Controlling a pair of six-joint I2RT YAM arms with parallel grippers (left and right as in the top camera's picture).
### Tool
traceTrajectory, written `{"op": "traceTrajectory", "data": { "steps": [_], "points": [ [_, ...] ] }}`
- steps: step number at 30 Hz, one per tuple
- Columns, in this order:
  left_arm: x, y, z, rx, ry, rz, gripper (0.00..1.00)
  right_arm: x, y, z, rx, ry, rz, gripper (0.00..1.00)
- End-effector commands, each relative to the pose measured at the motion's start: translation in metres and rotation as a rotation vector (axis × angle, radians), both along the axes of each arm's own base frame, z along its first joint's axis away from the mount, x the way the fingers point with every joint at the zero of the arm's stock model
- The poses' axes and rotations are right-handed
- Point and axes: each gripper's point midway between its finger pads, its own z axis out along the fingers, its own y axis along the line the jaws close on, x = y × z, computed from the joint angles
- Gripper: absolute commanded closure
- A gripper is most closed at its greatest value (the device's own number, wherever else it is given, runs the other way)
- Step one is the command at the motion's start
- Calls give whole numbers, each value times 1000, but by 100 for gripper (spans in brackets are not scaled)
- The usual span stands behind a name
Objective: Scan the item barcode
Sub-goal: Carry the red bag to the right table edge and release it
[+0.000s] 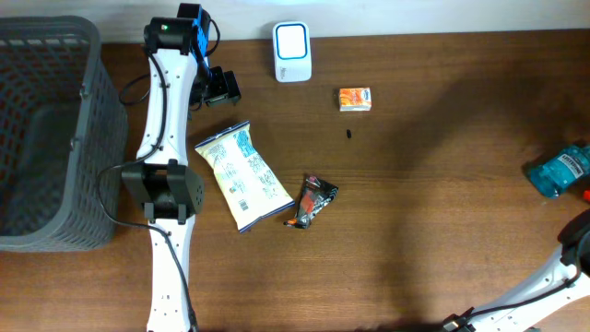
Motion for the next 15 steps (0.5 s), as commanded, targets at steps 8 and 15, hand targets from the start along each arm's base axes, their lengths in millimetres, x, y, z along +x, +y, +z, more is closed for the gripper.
{"op": "traceTrajectory", "data": {
  "steps": [8, 15],
  "points": [
    [2, 2, 7, 7, -20, 15, 1, -4, 4, 38, -45, -48, -8, 79],
    [2, 2, 7, 7, -20, 15, 1, 77, 110, 13, 416, -388, 321, 57]
  ]
}}
